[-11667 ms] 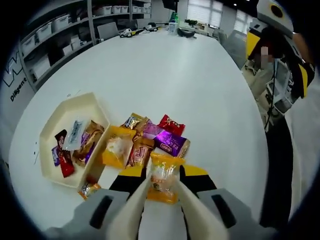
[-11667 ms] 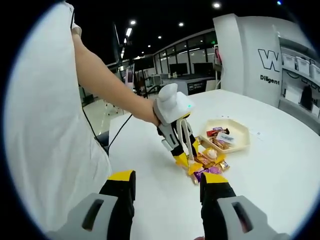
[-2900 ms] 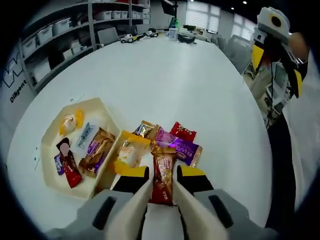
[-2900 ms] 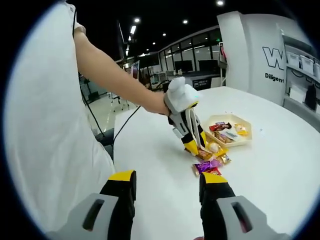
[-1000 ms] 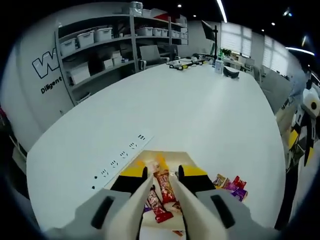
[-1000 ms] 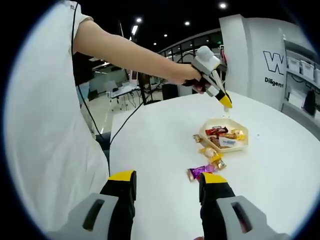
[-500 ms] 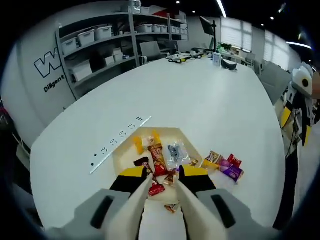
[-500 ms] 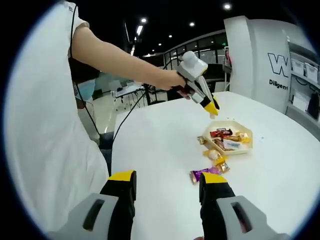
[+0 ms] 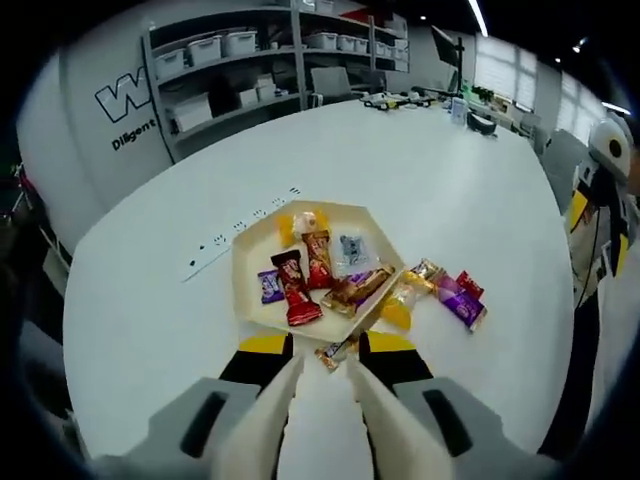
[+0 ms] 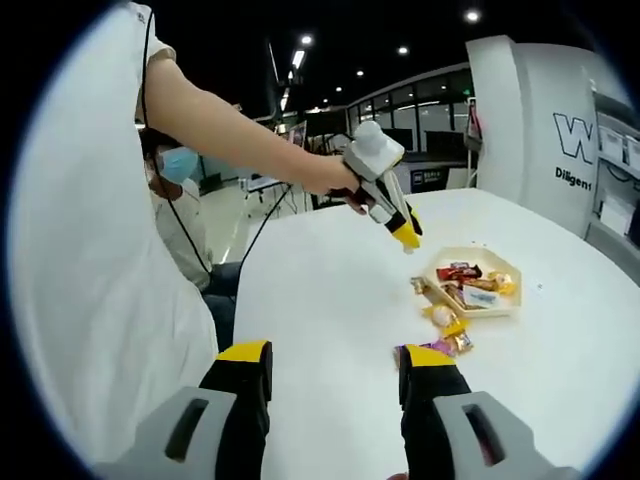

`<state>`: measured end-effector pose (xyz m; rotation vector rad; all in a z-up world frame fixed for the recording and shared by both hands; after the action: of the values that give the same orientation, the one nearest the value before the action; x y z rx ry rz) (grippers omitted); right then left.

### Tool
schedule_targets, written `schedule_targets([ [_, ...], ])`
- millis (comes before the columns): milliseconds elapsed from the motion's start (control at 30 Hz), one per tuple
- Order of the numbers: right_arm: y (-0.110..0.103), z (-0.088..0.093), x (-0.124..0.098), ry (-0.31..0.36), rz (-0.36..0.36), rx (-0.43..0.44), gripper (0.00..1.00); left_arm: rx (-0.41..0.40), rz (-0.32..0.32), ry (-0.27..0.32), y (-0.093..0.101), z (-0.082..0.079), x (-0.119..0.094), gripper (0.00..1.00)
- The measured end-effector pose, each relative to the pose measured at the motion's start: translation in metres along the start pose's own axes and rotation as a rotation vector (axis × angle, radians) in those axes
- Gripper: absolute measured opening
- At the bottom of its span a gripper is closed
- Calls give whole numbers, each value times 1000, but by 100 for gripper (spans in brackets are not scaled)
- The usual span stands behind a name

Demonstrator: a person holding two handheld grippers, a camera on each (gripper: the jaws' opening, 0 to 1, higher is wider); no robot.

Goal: Place the target food into the container with the food tongs after gripping and lifting it, then release it inside without dropping or visibly crushing the food.

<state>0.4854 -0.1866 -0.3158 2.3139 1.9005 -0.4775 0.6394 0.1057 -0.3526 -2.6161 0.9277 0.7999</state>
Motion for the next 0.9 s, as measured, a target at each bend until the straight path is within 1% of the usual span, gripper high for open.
schedule_targets([
  [100, -1, 1, 0, -8, -22, -7, 48, -10, -5, 4, 9, 2, -3, 23],
  [200, -3, 3, 1, -17, -33, -13, 48, -5, 10, 9, 22, 4, -6, 23],
  [300, -5, 2, 4, -11, -28, -10, 48, 16, 27, 1, 30, 8, -5, 23],
  [333, -6, 2, 5, -10, -25, -9, 48, 9, 30, -5, 31, 10, -5, 23],
  [500, -13, 3, 9, -4, -13, -4, 48, 17, 28, -9, 29, 13, -2, 23],
  [600, -15, 4, 9, -5, -6, -3, 48, 19, 18, -16, 23, 19, 1, 24],
  [700, -20, 4, 8, -8, -3, 0, 48, 23, 16, -10, 20, 22, 3, 24],
  [900, -26, 10, 2, -32, 0, 11, 48, 20, 9, -18, 15, 26, 16, 25],
])
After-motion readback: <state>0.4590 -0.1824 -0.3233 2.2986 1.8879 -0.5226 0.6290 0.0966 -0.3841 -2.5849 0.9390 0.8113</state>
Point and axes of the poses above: the point that each gripper's makers call its tool centre point, and the gripper's own axes: x roughly forward along the fingers, y roughly to its right, z roughly out of its underside, the point moved 8 cm from there along -x, roughly backward along the fingers, and after that the axes turned 11 degrees about y, right-handed, at the moved point
